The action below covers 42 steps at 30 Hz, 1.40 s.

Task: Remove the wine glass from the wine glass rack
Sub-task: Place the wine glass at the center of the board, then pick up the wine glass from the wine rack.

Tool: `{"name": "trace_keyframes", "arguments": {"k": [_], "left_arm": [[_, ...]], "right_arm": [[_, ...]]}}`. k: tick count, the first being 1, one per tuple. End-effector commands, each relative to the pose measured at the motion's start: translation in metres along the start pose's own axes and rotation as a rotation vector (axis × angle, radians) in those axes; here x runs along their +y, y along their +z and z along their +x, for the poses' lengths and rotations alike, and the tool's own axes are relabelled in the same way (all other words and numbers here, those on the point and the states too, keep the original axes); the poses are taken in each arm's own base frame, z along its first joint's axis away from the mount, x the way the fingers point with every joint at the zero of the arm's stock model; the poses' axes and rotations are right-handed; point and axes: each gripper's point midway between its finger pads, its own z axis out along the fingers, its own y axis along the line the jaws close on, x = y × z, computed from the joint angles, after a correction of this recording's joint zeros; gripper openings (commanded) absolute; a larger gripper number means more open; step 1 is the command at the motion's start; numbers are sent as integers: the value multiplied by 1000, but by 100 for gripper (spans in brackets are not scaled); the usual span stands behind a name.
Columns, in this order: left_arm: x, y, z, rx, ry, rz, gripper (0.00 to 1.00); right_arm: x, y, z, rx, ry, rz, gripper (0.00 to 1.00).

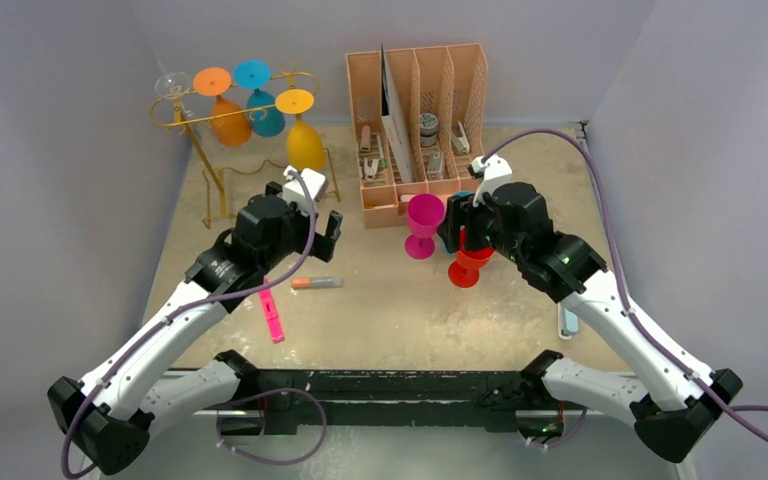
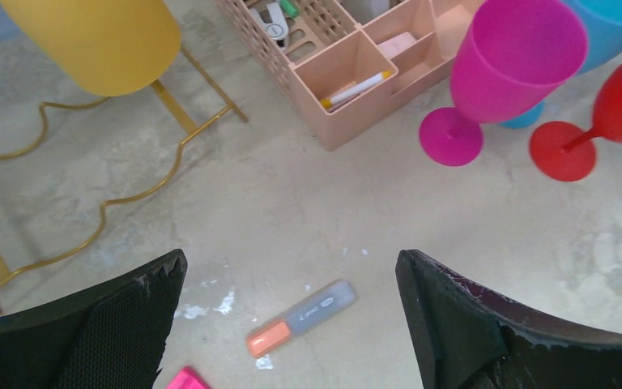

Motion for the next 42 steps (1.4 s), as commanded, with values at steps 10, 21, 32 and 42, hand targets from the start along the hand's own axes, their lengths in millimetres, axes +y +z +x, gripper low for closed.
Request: {"name": "trace_keyframes", "arguments": {"k": [10, 21, 32, 42], "left_arm": [[-8, -18, -55, -8, -420, 129, 100], [12, -27, -88, -42, -656, 108, 100], [50, -27, -110, -107, -911, 177, 97], [98, -20, -148, -365, -1131, 30, 91]], "right_arm": [[27, -36, -24, -41, 82, -140, 75], [37, -44, -22, 29, 133, -175, 83], [41, -48, -13, 48, 143, -204, 91], [34, -44, -16, 2, 164, -170, 91]]}}
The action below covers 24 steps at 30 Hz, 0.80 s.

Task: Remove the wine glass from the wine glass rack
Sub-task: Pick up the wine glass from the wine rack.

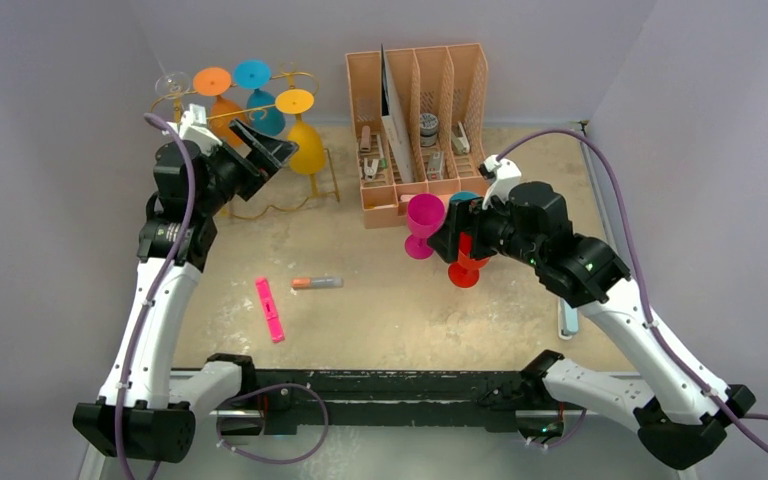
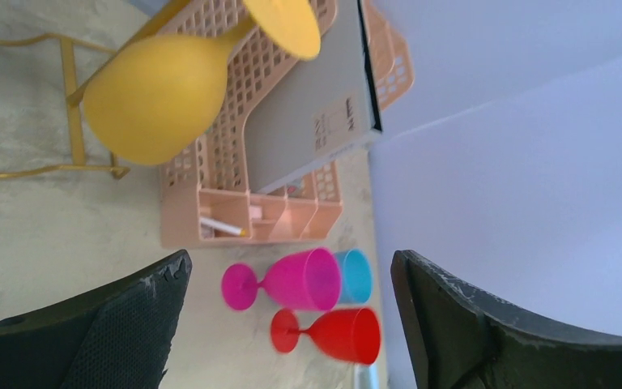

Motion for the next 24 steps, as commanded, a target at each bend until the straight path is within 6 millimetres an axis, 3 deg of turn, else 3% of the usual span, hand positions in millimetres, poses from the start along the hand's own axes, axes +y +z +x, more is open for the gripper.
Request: {"name": "trace_keyframes", "arguments": {"k": [1, 6, 9, 15, 24], "left_arm": [[-14, 8, -48, -211, -153, 23, 90], [4, 19, -70, -336, -284, -45, 83], [13, 37, -73, -343, -327, -56, 79], [8, 65, -84, -336, -345, -35, 69], [16, 73, -102, -405, -371, -96, 65]], "right_arm": [[-3, -5, -9, -57, 11, 19, 91], [-12, -8, -9, -82, 8, 58, 91], [-15, -6, -11, -102, 16, 74, 91], [-15, -4, -13, -94, 20, 78, 91], [-16, -1, -12, -78, 23, 87, 91]]}}
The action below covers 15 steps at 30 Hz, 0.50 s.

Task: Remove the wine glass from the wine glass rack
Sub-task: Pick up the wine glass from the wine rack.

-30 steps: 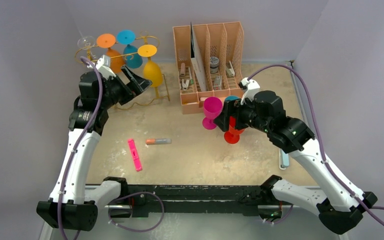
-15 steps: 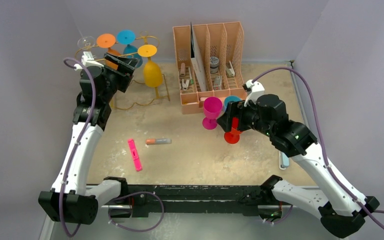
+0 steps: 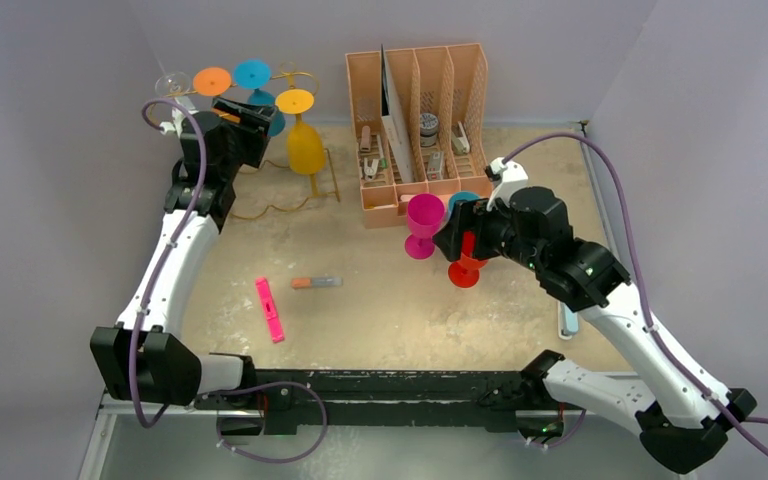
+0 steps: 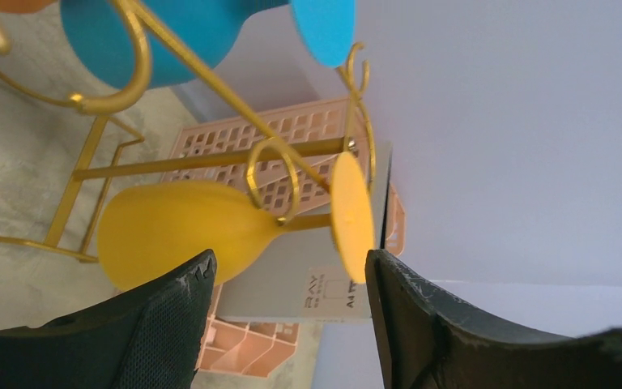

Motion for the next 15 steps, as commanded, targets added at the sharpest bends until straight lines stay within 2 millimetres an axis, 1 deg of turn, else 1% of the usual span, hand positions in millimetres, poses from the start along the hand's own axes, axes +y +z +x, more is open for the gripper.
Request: {"name": "trace_keyframes", "arguments": {"k": [1, 6, 8, 9, 10, 12, 14, 15], "left_arm": [[-40, -4, -26, -87, -35, 88, 65], [-48, 0, -21, -70, -60, 101, 64], [-49, 3, -23, -89, -90, 74, 56], [-53, 4, -26, -101, -100, 66, 55], [-55, 6, -26, -101, -97, 52, 55], [-66, 2, -31, -121, -68, 35, 55], [-66, 0, -26, -129, -62, 19, 56], [-63, 0, -26, -134, -72, 7, 56]], "right_arm": [[1, 0, -13, -33, 10, 12, 91], [0, 0, -11, -23, 12, 19, 91], [-2, 0, -8, -17, 14, 25, 91], [-4, 0, -6, -17, 16, 30, 91], [-5, 0, -5, -16, 19, 37, 91], [-9, -3, -2, -5, 22, 52, 91], [-12, -4, 0, -3, 15, 66, 91], [-14, -5, 0, -3, 11, 75, 91]]}}
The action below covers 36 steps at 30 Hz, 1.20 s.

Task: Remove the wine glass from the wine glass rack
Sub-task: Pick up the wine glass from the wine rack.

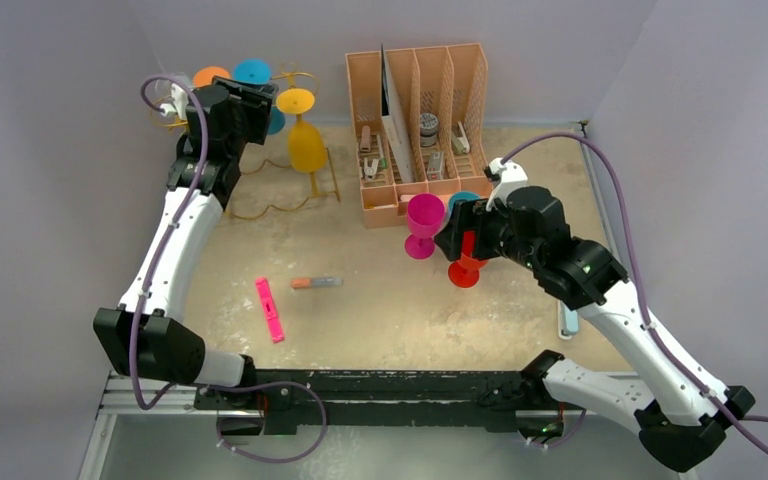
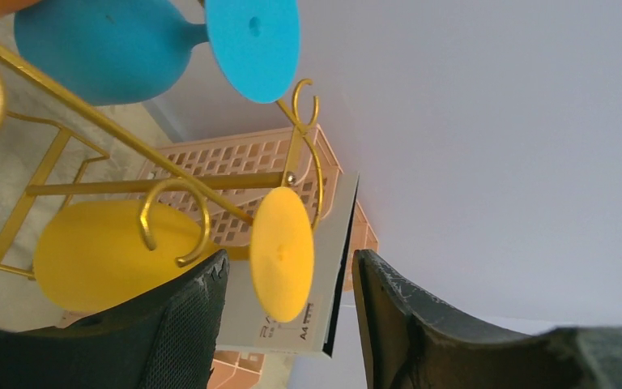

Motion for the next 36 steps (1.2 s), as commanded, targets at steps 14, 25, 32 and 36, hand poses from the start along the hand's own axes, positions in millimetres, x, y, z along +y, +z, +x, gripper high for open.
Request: {"name": "trace_keyframes", "arguments": {"k": [14, 25, 32, 36], "left_arm": [[-17, -5, 17, -44, -84, -44, 55], [-9, 13, 17, -93, -139, -44, 42], [-22, 13, 15, -91, -148, -5, 37], [-22, 14, 20, -77, -134, -16, 36]], "right_arm": [[-21, -22, 0, -44, -16, 87, 91], [-34, -28, -3, -74, -63, 140, 91], [-30, -31, 0, -32, -86, 124, 94], [-32, -32, 5, -4, -81, 138, 94]]}}
